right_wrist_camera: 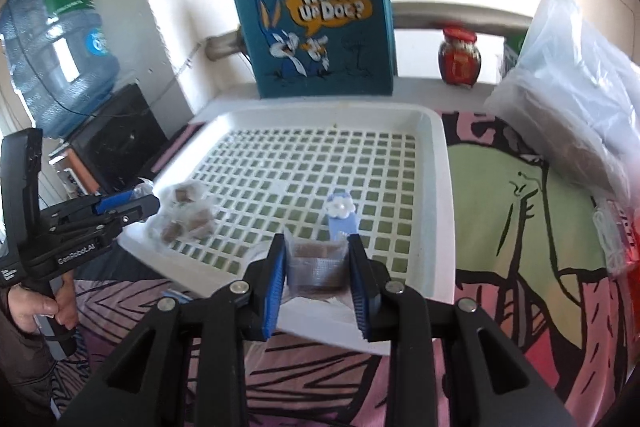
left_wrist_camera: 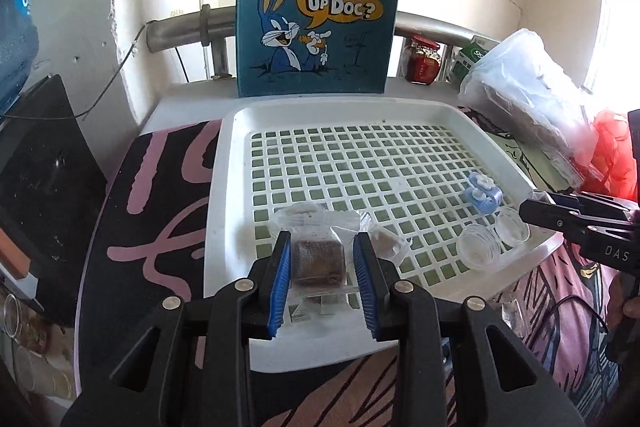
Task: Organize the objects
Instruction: 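Carry both bagged cubes over the tray and open both grippers to drop them, then grasp a blue clip with the left gripper while the right grasps another bagged cube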
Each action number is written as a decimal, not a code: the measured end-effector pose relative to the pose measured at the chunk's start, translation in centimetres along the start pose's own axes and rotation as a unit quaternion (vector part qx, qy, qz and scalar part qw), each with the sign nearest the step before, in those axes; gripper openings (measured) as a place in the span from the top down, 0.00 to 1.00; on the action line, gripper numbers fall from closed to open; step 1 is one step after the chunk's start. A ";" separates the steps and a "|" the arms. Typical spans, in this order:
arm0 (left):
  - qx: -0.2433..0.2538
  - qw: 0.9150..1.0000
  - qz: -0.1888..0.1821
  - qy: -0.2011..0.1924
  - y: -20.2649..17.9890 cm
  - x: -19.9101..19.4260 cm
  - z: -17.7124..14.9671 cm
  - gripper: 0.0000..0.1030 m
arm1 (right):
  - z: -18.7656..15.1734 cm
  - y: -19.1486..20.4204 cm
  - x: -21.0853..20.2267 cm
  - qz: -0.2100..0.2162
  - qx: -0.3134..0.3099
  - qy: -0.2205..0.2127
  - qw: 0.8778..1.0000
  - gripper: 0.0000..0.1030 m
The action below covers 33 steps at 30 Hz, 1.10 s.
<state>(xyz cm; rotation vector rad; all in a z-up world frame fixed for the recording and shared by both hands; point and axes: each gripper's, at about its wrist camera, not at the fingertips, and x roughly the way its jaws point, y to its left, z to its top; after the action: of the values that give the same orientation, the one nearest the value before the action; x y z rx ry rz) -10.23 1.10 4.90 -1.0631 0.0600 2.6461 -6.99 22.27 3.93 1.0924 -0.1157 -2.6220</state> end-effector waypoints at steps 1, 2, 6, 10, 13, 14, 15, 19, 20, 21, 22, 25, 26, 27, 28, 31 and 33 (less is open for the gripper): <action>0.003 1.000 -0.002 0.001 -0.1 0.2 0.0 0.71 | -0.1 -0.1 0.5 -0.003 0.001 0.007 1.000 0.72; 0.004 1.000 -0.005 0.003 -0.2 0.5 -0.1 0.71 | -0.3 -0.2 1.0 -0.007 0.002 0.011 1.000 0.72; -0.002 1.000 -0.005 0.009 -0.3 1.6 -0.3 0.65 | -0.5 -0.6 2.4 -0.022 0.006 0.025 0.999 0.68; -0.002 1.000 -0.019 0.009 -0.6 1.5 -0.3 0.29 | -0.4 -0.6 2.5 -0.023 0.010 0.027 0.999 0.52; -0.001 1.000 -0.021 -0.021 -0.9 -0.4 0.0 0.20 | -0.3 -0.2 1.0 -0.021 0.008 0.003 1.000 0.47; 0.001 0.999 -0.023 -0.032 -1.1 -1.3 0.0 0.16 | -0.2 -0.1 0.5 -0.016 0.007 -0.005 1.000 0.47; 0.004 0.999 -0.024 -0.040 -1.3 -2.0 0.1 0.13 | -0.2 0.1 -0.4 -0.006 0.007 -0.014 1.000 0.47; 0.009 0.998 -0.028 -0.064 -2.0 -5.4 -0.6 0.07 | -1.0 1.1 -3.9 0.026 0.003 -0.046 0.999 0.46; 0.011 0.997 -0.031 -0.065 -2.2 -6.1 -1.0 0.07 | -1.3 1.3 -4.6 0.032 -0.001 -0.052 0.998 0.46; 0.013 0.997 -0.036 -0.063 -2.5 -6.5 -1.4 0.06 | -1.7 1.5 -5.3 0.034 -0.005 -0.058 0.998 0.46; 0.015 0.997 -0.038 -0.058 -2.7 -6.7 -1.9 0.06 | -2.2 1.7 -5.8 0.035 -0.010 -0.061 0.997 0.45; 0.022 0.998 -0.050 -0.022 -3.6 -6.3 -3.6 0.06 | -3.6 2.2 -6.5 0.043 -0.016 -0.056 0.997 0.44; 0.025 0.998 -0.052 -0.010 -3.8 -6.0 -4.1 0.06 | -4.0 2.3 -6.3 0.047 -0.017 -0.047 0.998 0.44; 0.032 0.998 -0.048 0.009 -4.3 -5.4 -4.8 0.06 | -4.3 2.5 -6.0 0.050 -0.019 -0.036 0.998 0.44; 0.037 0.998 -0.042 0.022 -4.6 -4.9 -5.2 0.06 | -4.7 2.7 -5.6 0.048 -0.023 -0.022 0.998 0.44; 0.037 0.997 -0.043 0.043 -5.0 -3.8 -6.1 0.06 | -5.8 3.6 -4.1 0.024 -0.054 0.010 0.998 0.44; 0.033 0.997 -0.038 0.053 -5.1 -3.1 -6.3 0.06 | -6.3 3.8 -3.1 0.018 -0.062 0.031 0.997 0.44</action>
<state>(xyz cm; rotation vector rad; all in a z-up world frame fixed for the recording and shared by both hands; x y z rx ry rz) -2.46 4.26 2.80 -1.1591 0.1265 2.5018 0.46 19.82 2.30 1.1155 0.0409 -2.5236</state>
